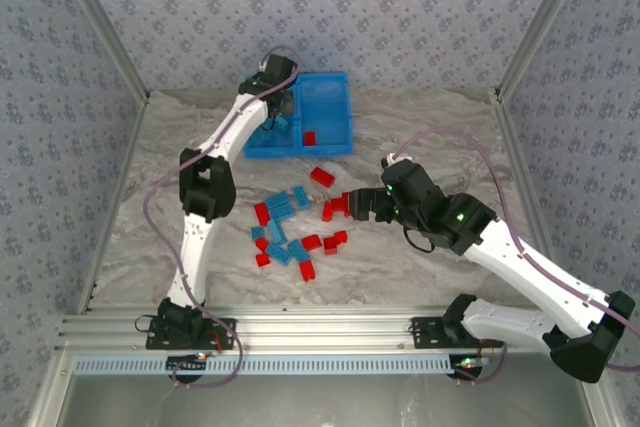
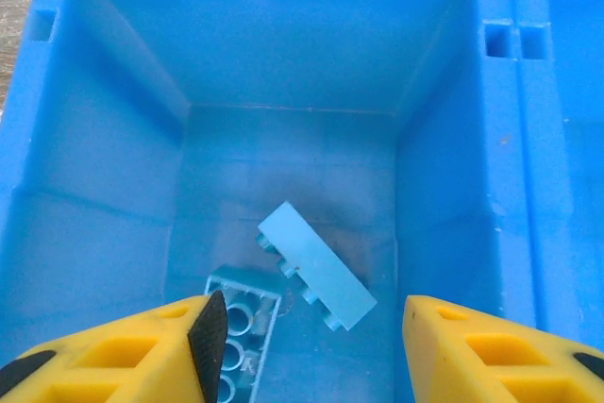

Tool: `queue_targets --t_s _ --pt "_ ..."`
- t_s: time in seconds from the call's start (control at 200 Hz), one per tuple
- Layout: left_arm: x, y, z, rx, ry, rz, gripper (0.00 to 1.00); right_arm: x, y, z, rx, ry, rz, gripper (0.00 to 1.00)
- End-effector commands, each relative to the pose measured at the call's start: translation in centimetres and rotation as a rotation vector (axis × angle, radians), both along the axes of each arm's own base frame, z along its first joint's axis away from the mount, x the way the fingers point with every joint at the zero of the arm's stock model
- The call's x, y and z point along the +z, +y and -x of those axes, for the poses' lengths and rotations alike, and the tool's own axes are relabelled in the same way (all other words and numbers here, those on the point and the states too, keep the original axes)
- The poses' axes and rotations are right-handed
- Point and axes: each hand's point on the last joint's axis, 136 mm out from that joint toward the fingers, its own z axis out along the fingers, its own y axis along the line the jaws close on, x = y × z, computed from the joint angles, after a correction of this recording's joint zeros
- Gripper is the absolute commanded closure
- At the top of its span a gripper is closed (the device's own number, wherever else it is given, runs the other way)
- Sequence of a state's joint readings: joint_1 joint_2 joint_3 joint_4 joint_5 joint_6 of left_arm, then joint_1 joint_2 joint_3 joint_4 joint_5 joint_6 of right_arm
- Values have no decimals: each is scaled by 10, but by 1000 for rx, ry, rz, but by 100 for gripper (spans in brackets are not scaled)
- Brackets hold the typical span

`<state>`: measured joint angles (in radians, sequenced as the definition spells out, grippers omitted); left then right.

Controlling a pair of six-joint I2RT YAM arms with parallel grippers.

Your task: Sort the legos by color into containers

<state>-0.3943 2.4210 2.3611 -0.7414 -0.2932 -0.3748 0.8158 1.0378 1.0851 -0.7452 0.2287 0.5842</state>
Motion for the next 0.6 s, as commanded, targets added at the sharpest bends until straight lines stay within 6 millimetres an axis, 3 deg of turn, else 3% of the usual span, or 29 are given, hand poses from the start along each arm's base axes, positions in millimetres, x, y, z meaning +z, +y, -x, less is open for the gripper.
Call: queue_targets --t_s 0.0,0.155,0.21,0.32,0.48,0.595 --pt "88 -1 16 -24 -114 79 47 8 -4 0 -10 -5 7 0" --pt "164 3 72 -53 -215 188 48 -1 -7 -9 45 -55 122 0" --pt "194 8 101 -72 -275 247 48 -8 0 -12 117 -70 180 0" --pt "223 21 176 -131 -340 302 48 -23 12 -23 223 -75 299 0" --pt "232 35 281 -282 -384 334 47 -52 50 -43 379 -12 305 0" --pt "224 51 332 -354 -389 318 46 -72 70 -72 401 19 343 0"
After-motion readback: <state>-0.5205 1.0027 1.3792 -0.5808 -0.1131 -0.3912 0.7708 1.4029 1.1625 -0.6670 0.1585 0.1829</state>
